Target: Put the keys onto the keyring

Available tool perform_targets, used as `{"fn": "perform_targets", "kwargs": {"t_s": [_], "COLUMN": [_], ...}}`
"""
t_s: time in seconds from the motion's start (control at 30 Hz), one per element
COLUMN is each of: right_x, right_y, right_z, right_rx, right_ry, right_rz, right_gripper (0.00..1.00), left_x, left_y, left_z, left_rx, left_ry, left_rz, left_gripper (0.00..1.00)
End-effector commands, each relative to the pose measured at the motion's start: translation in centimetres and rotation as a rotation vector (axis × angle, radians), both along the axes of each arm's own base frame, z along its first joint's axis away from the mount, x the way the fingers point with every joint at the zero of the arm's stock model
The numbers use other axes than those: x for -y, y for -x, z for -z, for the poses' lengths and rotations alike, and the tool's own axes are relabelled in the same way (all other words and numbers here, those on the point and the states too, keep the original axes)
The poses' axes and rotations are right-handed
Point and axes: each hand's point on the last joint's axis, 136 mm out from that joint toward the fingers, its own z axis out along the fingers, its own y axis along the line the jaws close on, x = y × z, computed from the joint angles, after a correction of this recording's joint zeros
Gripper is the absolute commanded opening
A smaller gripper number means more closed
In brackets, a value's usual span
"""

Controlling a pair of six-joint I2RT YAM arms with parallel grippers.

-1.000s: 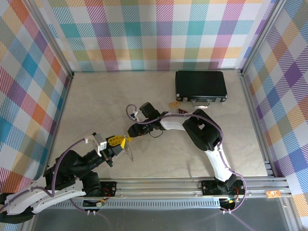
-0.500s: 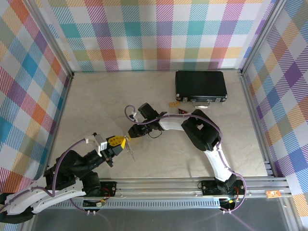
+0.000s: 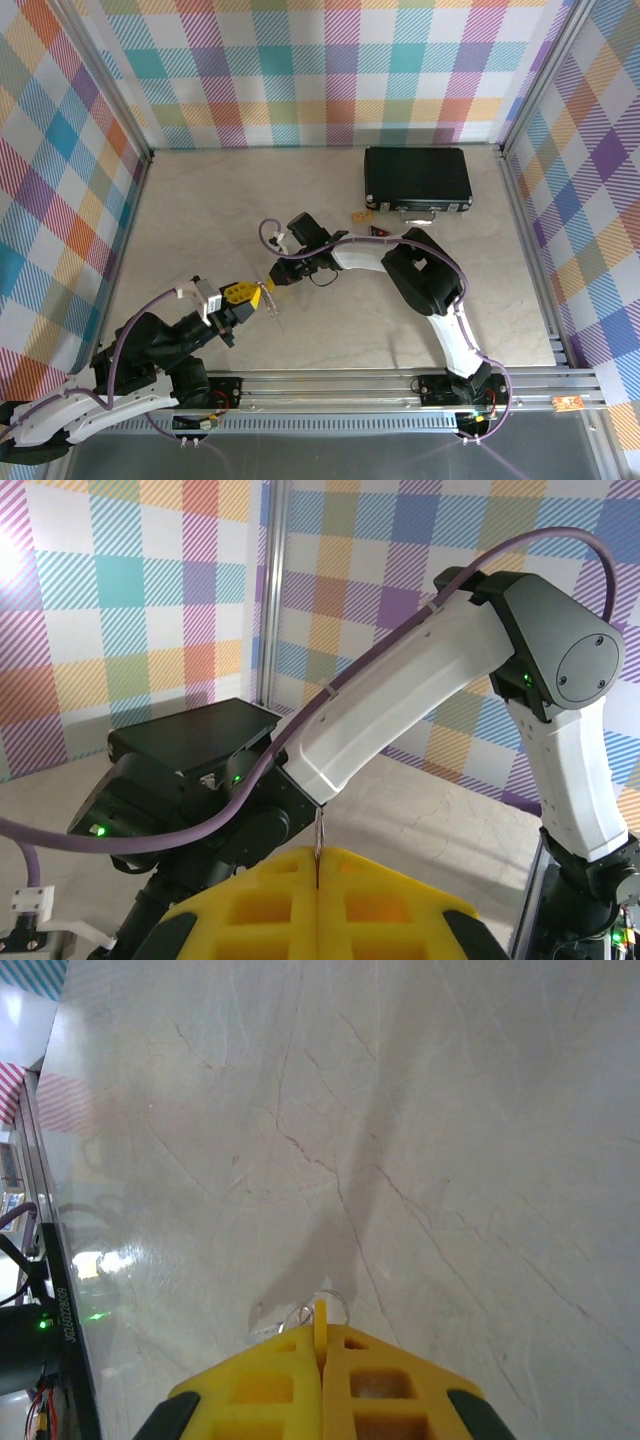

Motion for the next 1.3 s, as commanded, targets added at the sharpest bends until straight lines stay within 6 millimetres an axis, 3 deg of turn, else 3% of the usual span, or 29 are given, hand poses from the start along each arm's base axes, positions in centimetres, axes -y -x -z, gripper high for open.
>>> {"fn": "perform_targets", "kwargs": {"t_s": [0.0, 0.4, 0.8, 1.27], "right_x": [1.4, 9.1, 16.1, 20.5], "right_y": [0.4, 3.1, 6.0, 7.5], "right_z": [-2.0, -2.4, -1.3, -0.8], "right_rx": [0.059, 0.100, 0.080, 0.039], "right_ry": [0.010, 0.171, 0.343, 0.395], "right_rz": [-0.012, 0.046, 0.108, 0.211], "right_gripper": [0.00, 0.00, 0.00, 0.00], "left_x": [-0.3, -0.3, -0.3, 0.3], "left_y": [0.4, 0.5, 0.4, 0.3], "left_z": [-1.5, -1.6, -1.5, -1.1], "left_rx": [0.041, 0.044, 0.041, 0.033], "left_ry": [0.054, 0.058, 0.052, 0.033], "left_rz": [0.012, 0.016, 0.012, 0.017], "left_gripper": [0.00, 0.00, 0.00, 0.00]}}
